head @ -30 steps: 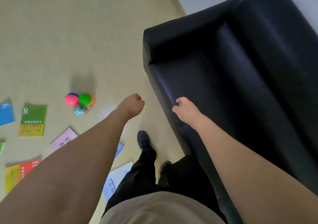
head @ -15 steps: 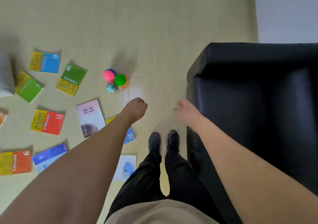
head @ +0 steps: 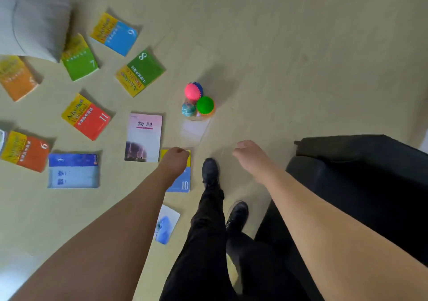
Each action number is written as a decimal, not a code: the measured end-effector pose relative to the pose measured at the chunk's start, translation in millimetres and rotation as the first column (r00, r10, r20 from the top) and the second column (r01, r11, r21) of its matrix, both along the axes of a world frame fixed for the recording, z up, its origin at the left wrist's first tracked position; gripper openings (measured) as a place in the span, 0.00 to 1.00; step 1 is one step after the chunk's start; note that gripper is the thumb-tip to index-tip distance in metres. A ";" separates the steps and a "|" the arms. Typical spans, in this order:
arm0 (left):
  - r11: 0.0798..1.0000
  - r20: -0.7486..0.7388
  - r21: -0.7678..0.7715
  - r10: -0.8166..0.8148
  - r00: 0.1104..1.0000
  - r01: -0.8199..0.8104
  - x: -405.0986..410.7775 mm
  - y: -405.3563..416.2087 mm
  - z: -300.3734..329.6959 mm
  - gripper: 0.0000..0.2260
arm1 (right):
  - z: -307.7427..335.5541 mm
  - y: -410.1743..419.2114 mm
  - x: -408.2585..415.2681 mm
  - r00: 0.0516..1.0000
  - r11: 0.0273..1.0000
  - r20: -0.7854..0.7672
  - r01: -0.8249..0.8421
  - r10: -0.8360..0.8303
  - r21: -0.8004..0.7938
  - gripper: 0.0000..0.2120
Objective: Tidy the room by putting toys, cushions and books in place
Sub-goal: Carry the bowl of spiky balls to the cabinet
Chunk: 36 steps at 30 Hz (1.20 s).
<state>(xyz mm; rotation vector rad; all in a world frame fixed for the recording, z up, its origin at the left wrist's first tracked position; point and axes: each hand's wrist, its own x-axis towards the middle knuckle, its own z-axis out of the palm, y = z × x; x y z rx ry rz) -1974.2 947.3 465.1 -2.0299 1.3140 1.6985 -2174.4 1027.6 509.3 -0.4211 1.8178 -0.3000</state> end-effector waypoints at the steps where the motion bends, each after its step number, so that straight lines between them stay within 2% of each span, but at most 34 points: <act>1: 0.998 0.001 0.025 0.062 0.998 -0.062 0.9 -14.7 -20.7 0.07 | -20.2 -18.4 -1.6 1.000 1.000 0.001 -0.004 0.004 0.005 0.24; 5: 0.974 -0.033 0.058 0.222 0.974 -0.220 -11.6 -71.8 -129.5 0.09 | -136.2 -86.4 -10.7 0.997 0.997 -0.001 -0.073 0.073 0.035 0.22; 8: 0.889 -0.064 0.109 0.453 0.889 -0.445 -28.6 -99.3 -225.5 0.06 | -241.9 -120.8 -17.4 0.998 0.997 0.018 -0.062 0.061 0.055 0.22; 11: 0.853 -0.051 0.166 0.508 0.860 -0.495 -39.7 -114.9 -322.0 0.04 | -342.6 -141.9 -20.8 0.998 0.995 0.055 0.011 -0.016 0.100 0.23; 13: 0.824 -0.030 0.162 0.555 0.832 -0.544 -43.5 -126.6 -392.9 0.07 | -416.3 -157.2 -29.5 0.997 0.991 0.052 0.047 -0.054 0.128 0.22; 16: 0.771 0.019 0.161 0.622 0.783 -0.616 -43.1 -142.3 -480.8 0.08 | -509.7 -182.1 -36.4 0.990 0.979 0.056 0.122 -0.132 0.162 0.13; 18: 0.743 -0.016 0.163 0.660 0.751 -0.649 -44.4 -151.4 -523.1 0.04 | -561.6 -193.1 -34.3 0.987 0.979 0.060 0.140 -0.150 0.151 0.17; 19: 0.738 -0.041 0.158 0.669 0.743 -0.656 -45.2 -155.0 -540.0 0.07 | -578.7 -197.4 -31.4 0.985 0.978 0.072 0.146 -0.158 0.150 0.19; 21: 0.728 -0.088 0.152 0.684 0.724 -0.669 -47.3 -162.5 -561.5 0.13 | -598.0 -207.1 -20.5 0.971 0.976 0.148 0.168 -0.189 0.142 0.11; 23: 0.716 -0.108 0.144 0.697 0.709 -0.683 -51.1 -167.5 -576.9 0.11 | -613.8 -216.8 -10.4 0.942 0.961 0.214 0.226 -0.257 0.158 0.07; 28: 0.686 -0.154 0.108 0.726 0.670 -0.719 -61.3 -177.1 -589.6 0.12 | -638.1 -230.0 3.3 0.920 0.933 0.162 0.340 -0.356 0.122 0.08; 33: 0.565 -0.099 0.131 0.825 0.556 -0.815 -59.8 -169.5 -574.9 0.11 | -618.9 -227.1 14.0 0.870 0.889 0.188 0.438 -0.456 0.131 0.16; 36: 0.496 -0.101 0.153 0.868 0.486 -0.854 -45.5 -155.6 -560.5 0.11 | -598.5 -220.4 24.5 0.905 0.920 0.169 0.380 -0.391 0.090 0.08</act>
